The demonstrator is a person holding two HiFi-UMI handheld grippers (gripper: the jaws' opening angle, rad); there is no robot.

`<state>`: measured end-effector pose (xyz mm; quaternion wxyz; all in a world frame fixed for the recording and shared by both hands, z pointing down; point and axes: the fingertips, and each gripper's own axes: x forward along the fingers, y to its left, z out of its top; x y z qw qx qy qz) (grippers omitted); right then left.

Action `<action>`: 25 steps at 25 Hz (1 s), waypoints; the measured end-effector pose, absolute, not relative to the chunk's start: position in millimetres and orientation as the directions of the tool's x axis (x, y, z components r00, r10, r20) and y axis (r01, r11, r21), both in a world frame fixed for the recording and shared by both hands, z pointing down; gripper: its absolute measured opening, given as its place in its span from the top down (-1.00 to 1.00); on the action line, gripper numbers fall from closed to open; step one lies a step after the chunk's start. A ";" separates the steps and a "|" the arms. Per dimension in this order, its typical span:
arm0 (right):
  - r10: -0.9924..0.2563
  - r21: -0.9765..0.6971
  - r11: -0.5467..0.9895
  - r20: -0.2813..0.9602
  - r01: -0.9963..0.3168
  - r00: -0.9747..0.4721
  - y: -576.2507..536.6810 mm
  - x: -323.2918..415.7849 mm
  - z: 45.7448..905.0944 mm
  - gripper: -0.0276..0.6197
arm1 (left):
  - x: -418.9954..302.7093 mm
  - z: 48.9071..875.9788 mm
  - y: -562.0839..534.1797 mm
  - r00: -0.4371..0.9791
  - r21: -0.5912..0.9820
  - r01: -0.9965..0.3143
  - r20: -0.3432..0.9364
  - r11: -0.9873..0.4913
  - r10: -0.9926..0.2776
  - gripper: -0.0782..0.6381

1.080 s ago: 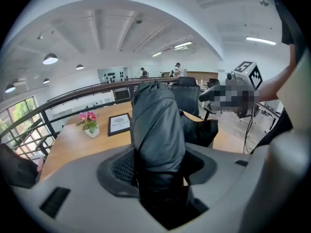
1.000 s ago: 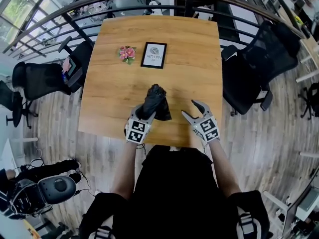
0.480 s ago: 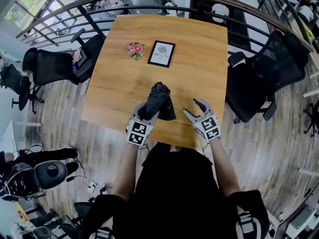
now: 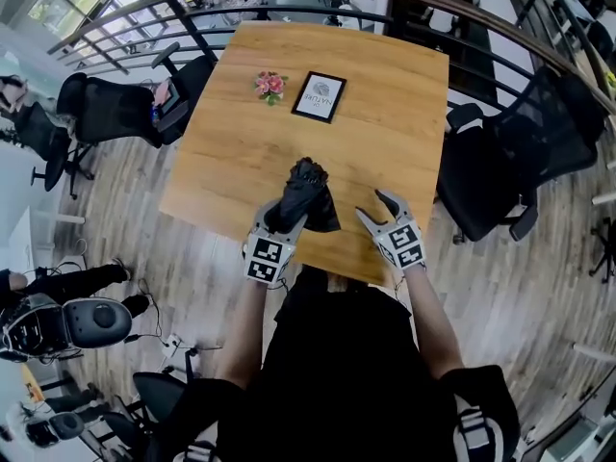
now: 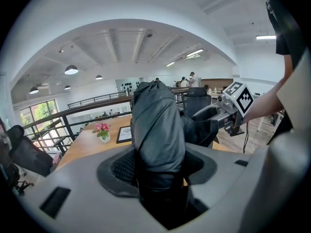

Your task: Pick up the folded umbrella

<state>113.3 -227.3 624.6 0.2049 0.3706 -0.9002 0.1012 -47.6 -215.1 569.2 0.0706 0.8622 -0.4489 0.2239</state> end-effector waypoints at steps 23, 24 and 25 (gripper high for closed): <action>-0.602 -0.012 0.740 0.435 -0.672 -0.670 -201.2 137.7 623.4 0.10 | -21.7 566.3 -179.3 0.452 -0.100 -0.836 0.433 -0.540 -0.780 0.07; -0.601 -0.012 0.741 0.434 -0.672 -0.671 -201.5 138.8 623.2 0.10 | -20.7 566.1 -179.6 0.451 -0.101 -0.836 0.433 -0.539 -0.780 0.07; -0.601 -0.012 0.741 0.434 -0.671 -0.671 -201.9 139.9 623.0 0.10 | -19.7 566.0 -180.0 0.450 -0.102 -0.837 0.433 -0.538 -0.781 0.07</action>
